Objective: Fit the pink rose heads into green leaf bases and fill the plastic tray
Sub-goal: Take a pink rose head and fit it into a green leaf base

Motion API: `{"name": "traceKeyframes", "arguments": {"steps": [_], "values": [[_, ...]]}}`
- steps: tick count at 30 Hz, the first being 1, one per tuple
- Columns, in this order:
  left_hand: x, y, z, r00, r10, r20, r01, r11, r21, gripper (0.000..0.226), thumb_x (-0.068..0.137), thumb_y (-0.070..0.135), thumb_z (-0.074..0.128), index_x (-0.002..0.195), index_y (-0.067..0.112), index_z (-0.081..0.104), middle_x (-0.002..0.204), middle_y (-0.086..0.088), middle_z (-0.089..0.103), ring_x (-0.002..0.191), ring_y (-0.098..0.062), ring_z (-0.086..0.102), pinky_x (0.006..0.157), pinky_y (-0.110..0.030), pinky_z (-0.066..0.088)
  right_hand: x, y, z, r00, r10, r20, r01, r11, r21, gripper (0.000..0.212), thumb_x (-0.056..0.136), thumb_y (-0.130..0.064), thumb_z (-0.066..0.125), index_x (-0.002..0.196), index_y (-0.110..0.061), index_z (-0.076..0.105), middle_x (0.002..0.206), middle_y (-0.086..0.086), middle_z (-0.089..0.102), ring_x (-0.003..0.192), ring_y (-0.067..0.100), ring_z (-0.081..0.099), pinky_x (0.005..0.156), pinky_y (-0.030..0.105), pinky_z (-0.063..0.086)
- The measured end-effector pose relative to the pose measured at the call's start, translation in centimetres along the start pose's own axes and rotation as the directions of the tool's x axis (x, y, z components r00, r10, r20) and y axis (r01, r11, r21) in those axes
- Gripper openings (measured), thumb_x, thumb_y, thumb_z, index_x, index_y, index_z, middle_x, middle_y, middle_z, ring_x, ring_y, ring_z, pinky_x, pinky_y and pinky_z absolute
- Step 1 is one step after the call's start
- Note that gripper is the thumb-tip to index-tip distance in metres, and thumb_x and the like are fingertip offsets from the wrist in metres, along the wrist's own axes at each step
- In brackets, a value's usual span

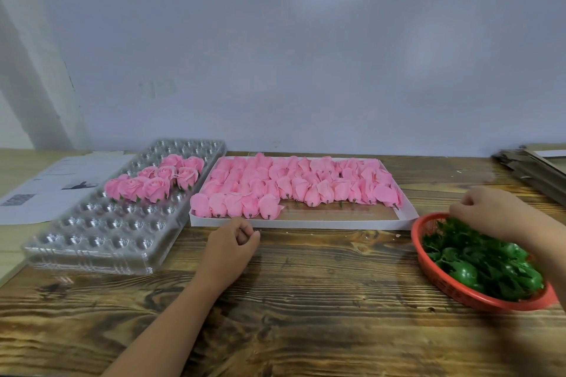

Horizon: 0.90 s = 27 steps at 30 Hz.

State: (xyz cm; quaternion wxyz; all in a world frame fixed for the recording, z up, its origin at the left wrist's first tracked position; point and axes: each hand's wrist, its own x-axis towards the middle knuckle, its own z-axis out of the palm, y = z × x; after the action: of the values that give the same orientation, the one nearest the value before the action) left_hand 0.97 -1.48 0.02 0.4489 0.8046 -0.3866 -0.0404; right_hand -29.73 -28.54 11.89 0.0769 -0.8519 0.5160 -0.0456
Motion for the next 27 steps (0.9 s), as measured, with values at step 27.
{"name": "traceKeyframes", "arguments": {"steps": [27], "values": [[0.1, -0.3, 0.3, 1.0, -0.012, 0.005, 0.012, 1.0, -0.027, 0.02, 0.092, 0.021, 0.071, 0.076, 0.02, 0.06, 0.054, 0.008, 0.051, 0.054, -0.004, 0.047, 0.059, -0.026, 0.041, -0.4, -0.5, 1.0, 0.976, -0.079, -0.205, 0.094, 0.993, 0.065, 0.036, 0.093, -0.018, 0.053, 0.059, -0.008, 0.05, 0.052, 0.006, 0.054, 0.052, 0.022, 0.052, 0.048, 0.031, 0.033]]}}
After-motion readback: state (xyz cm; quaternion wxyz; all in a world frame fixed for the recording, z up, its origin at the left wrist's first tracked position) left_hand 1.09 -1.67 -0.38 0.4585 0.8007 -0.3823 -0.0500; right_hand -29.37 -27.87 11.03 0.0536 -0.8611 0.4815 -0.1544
